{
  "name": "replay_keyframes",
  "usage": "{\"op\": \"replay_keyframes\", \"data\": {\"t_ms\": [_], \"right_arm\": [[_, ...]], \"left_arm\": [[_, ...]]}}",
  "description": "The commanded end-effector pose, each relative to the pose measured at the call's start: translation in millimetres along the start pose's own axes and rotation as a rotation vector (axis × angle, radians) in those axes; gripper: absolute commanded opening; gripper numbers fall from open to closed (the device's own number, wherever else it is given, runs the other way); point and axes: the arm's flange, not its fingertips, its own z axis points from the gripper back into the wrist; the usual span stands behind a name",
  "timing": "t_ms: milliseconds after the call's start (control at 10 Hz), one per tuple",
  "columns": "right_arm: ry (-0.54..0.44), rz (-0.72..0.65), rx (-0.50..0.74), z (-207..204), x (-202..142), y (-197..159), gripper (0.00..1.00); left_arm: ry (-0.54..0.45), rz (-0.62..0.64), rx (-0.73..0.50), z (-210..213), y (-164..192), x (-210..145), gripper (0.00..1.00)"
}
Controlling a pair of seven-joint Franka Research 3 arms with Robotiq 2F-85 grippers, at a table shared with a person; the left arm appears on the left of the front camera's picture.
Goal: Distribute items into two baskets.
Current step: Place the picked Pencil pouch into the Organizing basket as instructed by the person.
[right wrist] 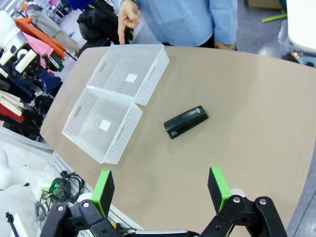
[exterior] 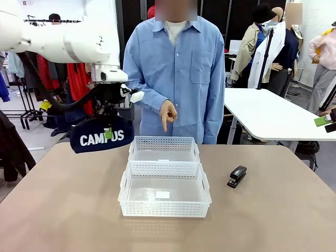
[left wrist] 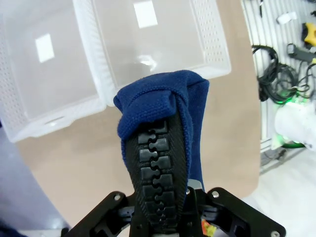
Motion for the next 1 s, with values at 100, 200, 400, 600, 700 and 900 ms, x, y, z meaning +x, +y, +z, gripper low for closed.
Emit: {"op": "replay_keyframes", "data": {"t_ms": [100,200,400,600,700,900], "right_arm": [[-0.028,0.005,0.027,-0.5,2.5,-1.0,1.00],[-0.028,0.005,0.027,-0.5,2.5,-1.0,1.00],[-0.028,0.005,0.027,-0.5,2.5,-1.0,1.00],[-0.028,0.005,0.027,-0.5,2.5,-1.0,1.00],[-0.028,0.005,0.027,-0.5,2.5,-1.0,1.00],[-0.028,0.005,0.027,-0.5,2.5,-1.0,1.00]], "left_arm": [[0.015,-0.003,-0.054,20.7,44.5,24.4,0.00],[0.038,-0.010,-0.061,20.7,53.6,40.2,0.00],[0.087,0.000,-0.064,17.3,66.4,66.3,0.00],[0.118,0.015,-0.085,9.7,84.1,83.4,0.00],[0.106,0.005,-0.089,5.9,93.3,88.6,0.00],[0.101,-0.012,-0.068,0.9,102.9,99.0,0.00]]}}
